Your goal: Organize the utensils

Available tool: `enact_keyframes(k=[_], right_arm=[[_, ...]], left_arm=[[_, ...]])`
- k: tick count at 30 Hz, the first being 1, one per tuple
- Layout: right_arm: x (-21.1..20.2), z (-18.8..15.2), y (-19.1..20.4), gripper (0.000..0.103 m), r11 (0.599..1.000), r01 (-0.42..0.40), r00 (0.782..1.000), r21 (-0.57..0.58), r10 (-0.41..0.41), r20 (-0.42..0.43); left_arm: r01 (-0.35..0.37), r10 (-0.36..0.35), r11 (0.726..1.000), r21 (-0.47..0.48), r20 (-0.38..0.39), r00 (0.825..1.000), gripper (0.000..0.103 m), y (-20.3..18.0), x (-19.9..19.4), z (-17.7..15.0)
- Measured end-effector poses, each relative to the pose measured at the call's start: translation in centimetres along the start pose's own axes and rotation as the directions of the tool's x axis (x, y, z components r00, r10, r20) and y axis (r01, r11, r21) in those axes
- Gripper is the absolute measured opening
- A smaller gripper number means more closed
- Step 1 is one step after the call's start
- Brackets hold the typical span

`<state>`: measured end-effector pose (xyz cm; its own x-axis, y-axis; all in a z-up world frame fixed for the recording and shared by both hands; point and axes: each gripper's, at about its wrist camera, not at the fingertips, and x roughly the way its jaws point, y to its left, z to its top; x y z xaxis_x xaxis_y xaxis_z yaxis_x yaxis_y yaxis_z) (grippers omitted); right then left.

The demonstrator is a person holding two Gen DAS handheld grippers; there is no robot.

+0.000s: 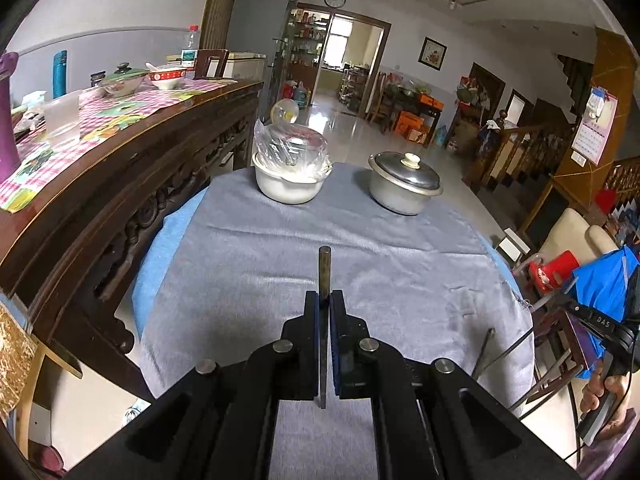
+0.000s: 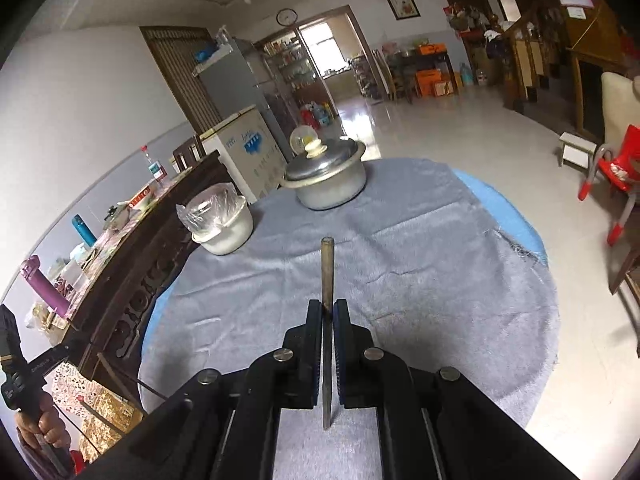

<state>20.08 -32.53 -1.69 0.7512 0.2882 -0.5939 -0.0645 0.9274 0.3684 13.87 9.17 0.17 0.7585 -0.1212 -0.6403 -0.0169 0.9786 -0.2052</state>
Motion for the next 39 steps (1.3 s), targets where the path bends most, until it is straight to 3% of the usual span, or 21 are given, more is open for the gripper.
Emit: enact_keyframes(k=[13,20,27,39], right_arm=[[-4.7,0.8,1.7,0.006,0.999,0.010,0.995,-0.034,-0.007,0.102],[-8.2,2.0,4.3,0.006,0.994,0.038,0.973,-0.103,-0.013,0.230],[-10.7,3.7,7.1,0.006,0.988,0.013,0.947,-0.153,0.037,0.318],[-13.0,5.0,12.2,0.006,0.964,-0.098,0.915,-0.247,0.185,0.359]], left_arm=[[-0.034,0.036,0.999,-0.034,0.048,0.998,0.005,1.4,-3.7,-0.9],[-0.058,0.062,0.997,-0.053,0.094,0.994,0.005,1.9,-6.0,-0.4],[-0.069,0.077,0.996,-0.053,0.156,0.985,0.005,1.8,-8.5,0.2],[-0.081,0.088,0.996,-0.035,0.280,0.956,0.005,0.2,-12.7,3.1]])
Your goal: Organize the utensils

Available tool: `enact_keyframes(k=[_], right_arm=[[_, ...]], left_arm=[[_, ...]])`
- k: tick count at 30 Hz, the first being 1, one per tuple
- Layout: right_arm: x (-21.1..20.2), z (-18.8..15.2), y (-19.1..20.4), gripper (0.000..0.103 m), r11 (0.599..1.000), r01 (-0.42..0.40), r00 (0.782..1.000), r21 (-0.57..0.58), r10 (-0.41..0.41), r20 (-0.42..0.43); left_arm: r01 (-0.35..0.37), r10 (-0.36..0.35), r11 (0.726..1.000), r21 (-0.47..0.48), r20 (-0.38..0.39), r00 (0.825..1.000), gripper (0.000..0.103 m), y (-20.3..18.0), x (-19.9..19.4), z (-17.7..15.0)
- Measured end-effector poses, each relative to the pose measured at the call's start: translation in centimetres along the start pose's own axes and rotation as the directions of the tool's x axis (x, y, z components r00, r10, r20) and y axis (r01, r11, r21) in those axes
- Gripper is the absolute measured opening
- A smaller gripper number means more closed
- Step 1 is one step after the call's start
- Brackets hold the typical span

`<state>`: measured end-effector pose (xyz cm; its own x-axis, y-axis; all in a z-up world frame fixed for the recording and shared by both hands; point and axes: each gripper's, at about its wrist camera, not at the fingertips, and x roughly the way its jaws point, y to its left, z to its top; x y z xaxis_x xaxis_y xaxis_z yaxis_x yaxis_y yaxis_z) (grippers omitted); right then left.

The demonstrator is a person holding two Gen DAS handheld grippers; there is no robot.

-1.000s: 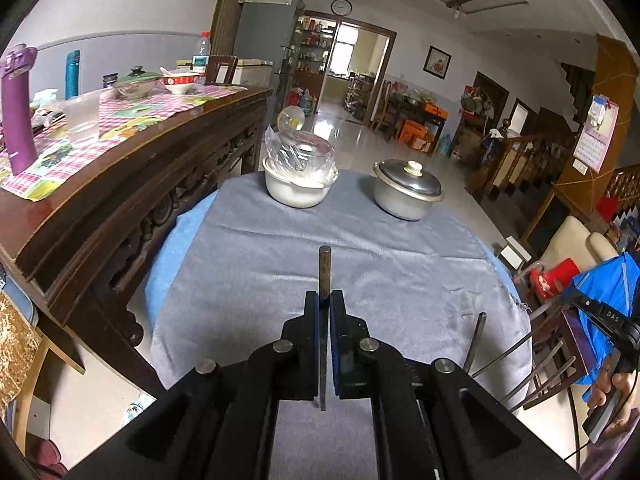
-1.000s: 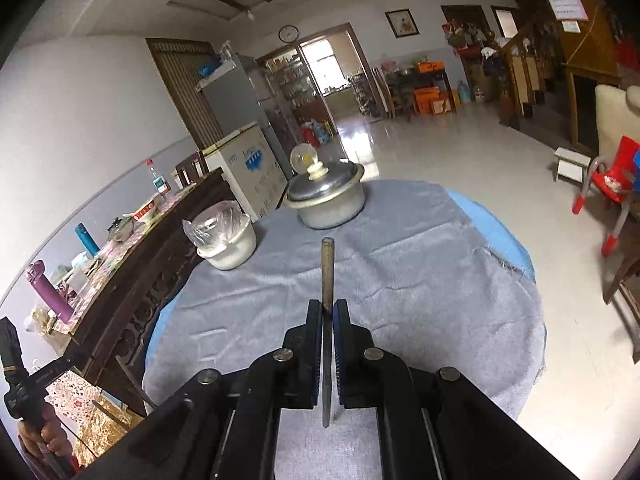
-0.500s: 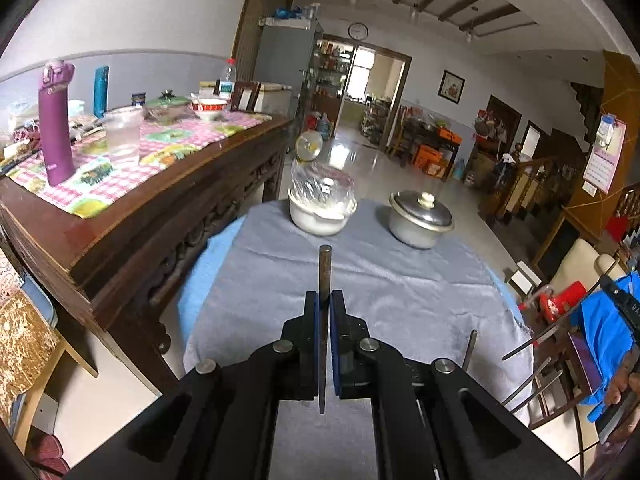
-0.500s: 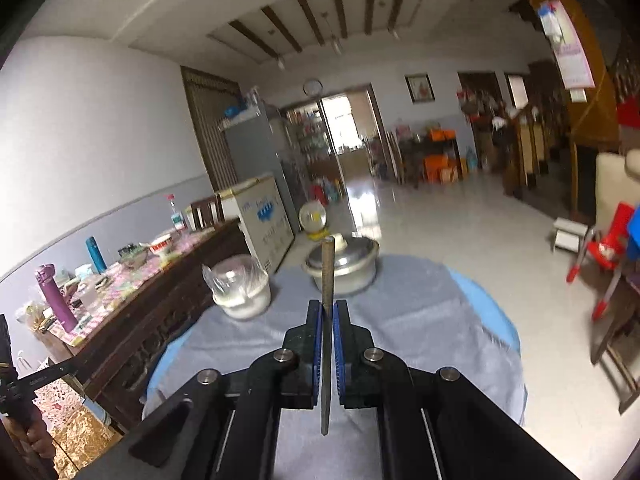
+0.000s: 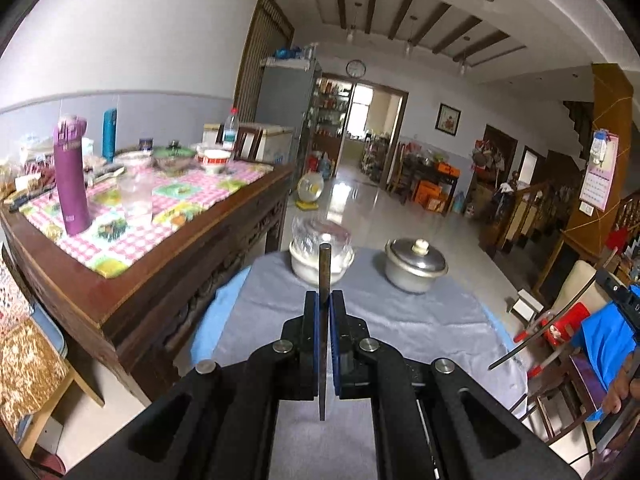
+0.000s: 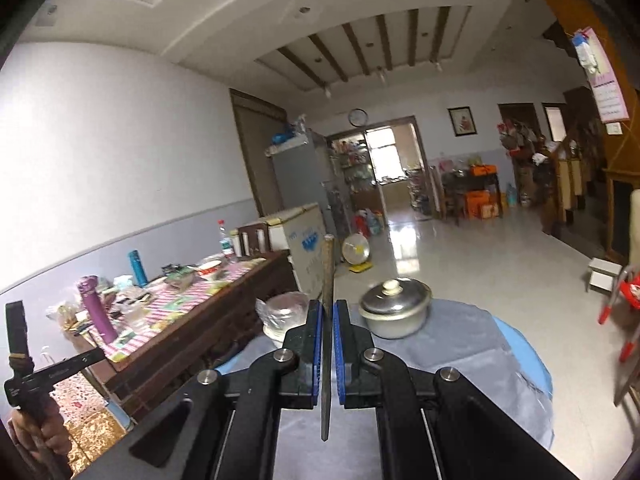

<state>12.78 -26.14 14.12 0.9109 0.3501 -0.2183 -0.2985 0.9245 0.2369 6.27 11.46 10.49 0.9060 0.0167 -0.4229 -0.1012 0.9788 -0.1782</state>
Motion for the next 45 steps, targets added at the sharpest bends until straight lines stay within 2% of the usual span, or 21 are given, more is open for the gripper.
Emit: enact_keyframes(k=[10,15,20,30,45], right_arm=[[-1.9,0.8,2.7,0.006,0.997,-0.067,0.997,-0.029,0.068,0.042],[-3.2,0.9,2.9,0.006,0.996,-0.085,0.995,-0.033,0.087,0.058],[-4.3,0.7,3.0,0.006,0.995,-0.101,0.993,-0.027,0.103,0.059],[-5.8,-0.3,2.4,0.006,0.992,-0.123,0.992,0.003,0.123,0.032],[-6.1,-3.5,0.7,0.006,0.991,-0.118,0.990,0.056,0.122,-0.069]], left_arm=[[0.073,-0.079,0.996,0.049,0.123,0.989,0.005,-3.3,-3.1,3.5],[0.138,-0.153,0.986,0.093,0.174,0.973,0.005,-5.7,-4.8,4.6],[0.206,-0.227,0.970,0.128,0.185,0.956,0.005,-7.8,-5.7,5.0],[0.313,-0.337,0.934,0.173,0.127,0.933,0.005,-11.0,-5.3,4.0],[0.360,-0.366,0.914,0.186,-0.002,0.931,0.005,-14.2,-3.0,1.1]])
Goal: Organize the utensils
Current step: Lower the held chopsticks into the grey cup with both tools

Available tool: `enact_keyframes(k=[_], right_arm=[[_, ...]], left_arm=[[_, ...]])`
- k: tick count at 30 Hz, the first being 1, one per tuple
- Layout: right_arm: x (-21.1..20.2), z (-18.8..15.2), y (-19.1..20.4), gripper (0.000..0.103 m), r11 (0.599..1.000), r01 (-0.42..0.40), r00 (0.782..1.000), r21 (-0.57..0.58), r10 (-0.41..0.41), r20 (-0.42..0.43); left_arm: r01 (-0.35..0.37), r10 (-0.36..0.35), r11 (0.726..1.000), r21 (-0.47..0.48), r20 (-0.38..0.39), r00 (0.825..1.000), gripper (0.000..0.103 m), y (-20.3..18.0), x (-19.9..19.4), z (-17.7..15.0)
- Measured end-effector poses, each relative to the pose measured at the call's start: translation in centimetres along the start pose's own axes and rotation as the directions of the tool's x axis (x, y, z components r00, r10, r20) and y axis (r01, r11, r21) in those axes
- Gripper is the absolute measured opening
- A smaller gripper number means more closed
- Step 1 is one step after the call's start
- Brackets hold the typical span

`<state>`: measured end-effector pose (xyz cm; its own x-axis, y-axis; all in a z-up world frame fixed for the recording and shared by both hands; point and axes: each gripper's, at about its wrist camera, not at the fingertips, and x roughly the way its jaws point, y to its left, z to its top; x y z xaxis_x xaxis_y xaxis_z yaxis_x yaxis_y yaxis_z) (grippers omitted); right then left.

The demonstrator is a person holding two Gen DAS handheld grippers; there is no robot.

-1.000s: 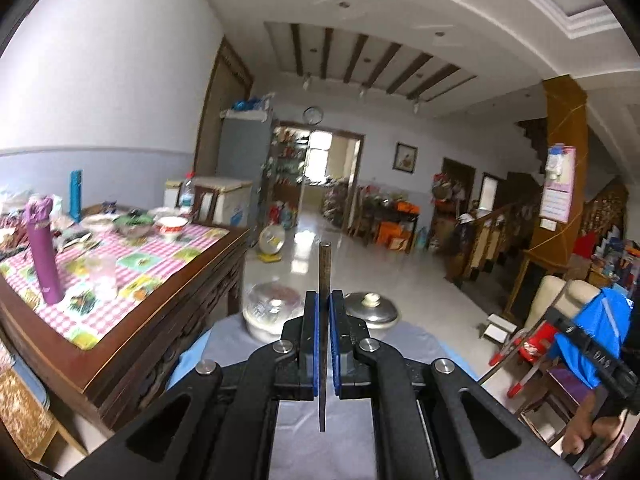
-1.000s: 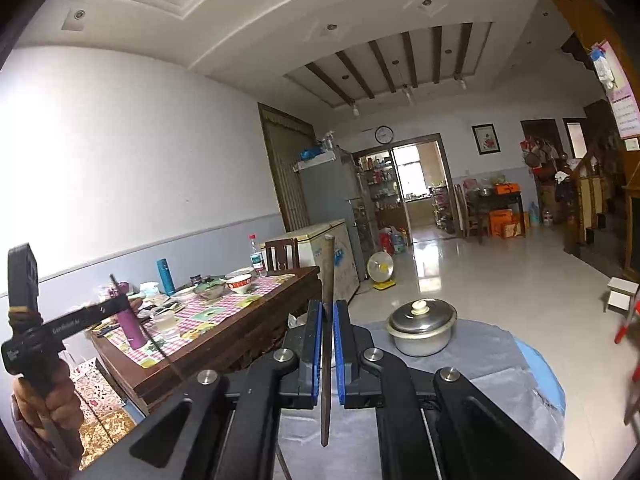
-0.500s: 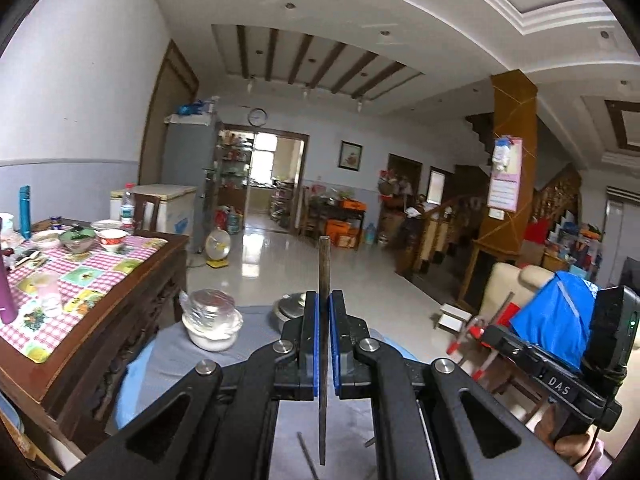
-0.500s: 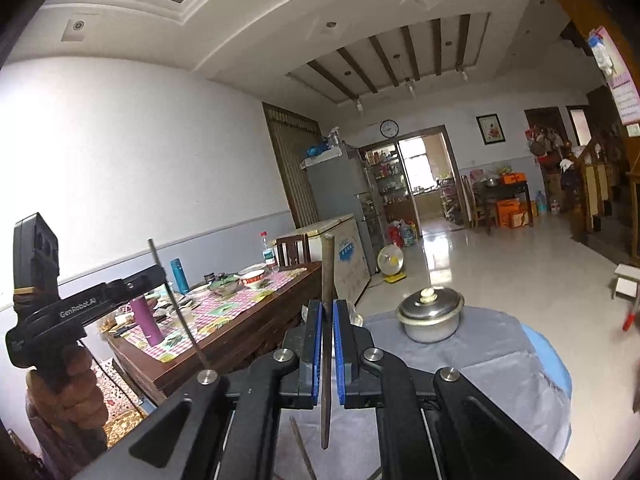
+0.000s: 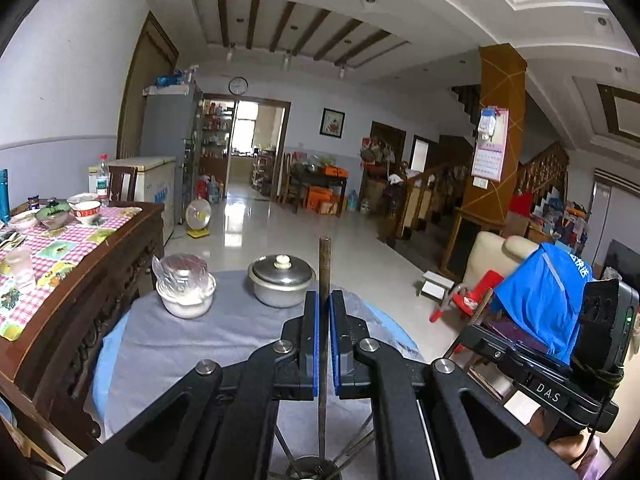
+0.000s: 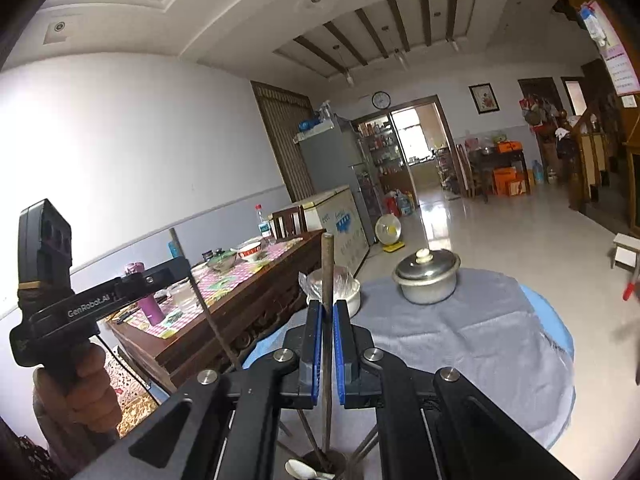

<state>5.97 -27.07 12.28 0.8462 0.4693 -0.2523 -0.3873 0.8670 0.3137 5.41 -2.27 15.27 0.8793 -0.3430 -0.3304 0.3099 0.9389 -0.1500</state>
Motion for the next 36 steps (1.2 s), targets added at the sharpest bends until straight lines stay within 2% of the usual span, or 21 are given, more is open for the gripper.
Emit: enact_keyframes(k=[15,36], right_arm=[[1.2,-1.9,0.2,0.006,1.000,-0.002,0.998,0.006,0.003,-0.069],[3.4,-4.0,0.1,0.006,1.000,-0.006,0.990,0.016,0.008,-0.144]], left_arm=[[-0.007,0.008,1.000,0.004,-0.119,0.993,0.005,-0.6,3.3,-2.4],[-0.038,0.038,0.999,0.004,-0.213,0.976,0.005,-0.1,5.8,-4.0]])
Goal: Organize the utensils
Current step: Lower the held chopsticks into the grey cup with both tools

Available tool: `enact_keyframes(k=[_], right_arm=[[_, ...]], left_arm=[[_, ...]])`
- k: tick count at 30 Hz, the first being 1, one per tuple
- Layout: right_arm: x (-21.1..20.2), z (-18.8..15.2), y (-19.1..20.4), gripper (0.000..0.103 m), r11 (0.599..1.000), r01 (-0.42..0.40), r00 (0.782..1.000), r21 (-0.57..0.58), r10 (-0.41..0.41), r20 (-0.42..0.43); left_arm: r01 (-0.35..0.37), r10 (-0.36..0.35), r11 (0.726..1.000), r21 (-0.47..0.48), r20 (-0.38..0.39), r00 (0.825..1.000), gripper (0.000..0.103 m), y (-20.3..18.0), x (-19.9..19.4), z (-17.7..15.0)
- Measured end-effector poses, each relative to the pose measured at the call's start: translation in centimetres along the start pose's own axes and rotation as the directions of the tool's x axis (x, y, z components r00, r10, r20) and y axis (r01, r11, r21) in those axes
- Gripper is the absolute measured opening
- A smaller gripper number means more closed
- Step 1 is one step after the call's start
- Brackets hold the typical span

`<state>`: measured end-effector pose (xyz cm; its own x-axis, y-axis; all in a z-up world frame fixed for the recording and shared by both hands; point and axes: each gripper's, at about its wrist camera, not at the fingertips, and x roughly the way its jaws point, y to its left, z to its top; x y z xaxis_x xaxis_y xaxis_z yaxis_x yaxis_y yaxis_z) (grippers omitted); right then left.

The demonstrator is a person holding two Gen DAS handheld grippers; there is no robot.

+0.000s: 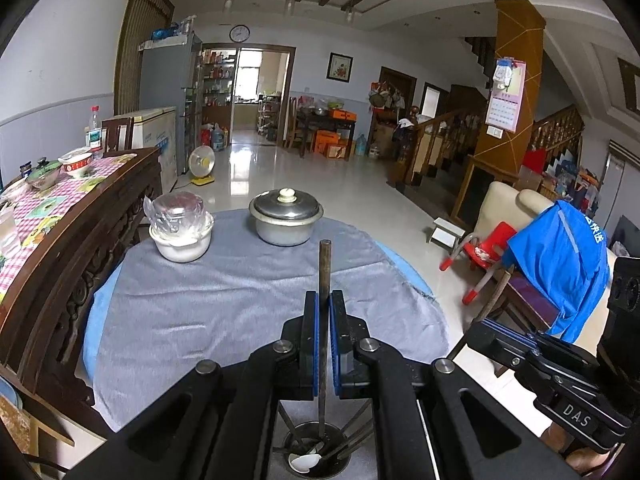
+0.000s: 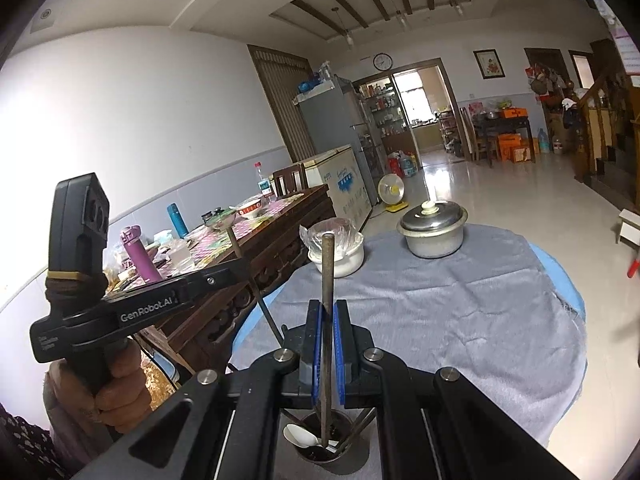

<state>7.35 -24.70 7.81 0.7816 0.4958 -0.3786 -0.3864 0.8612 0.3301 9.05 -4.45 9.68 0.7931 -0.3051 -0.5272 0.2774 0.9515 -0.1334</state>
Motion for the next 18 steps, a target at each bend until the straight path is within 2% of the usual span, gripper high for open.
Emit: enact_keyframes(k=[18], right_arm=[[2.0,-2.0,-0.2,0.007,1.000,0.003,0.997,0.020,-0.002,-0.074]], left_arm=[[-0.014,0.014,1.000,-0.001,-0.055,0.998,0.005,0.0,1.1,-1.2]])
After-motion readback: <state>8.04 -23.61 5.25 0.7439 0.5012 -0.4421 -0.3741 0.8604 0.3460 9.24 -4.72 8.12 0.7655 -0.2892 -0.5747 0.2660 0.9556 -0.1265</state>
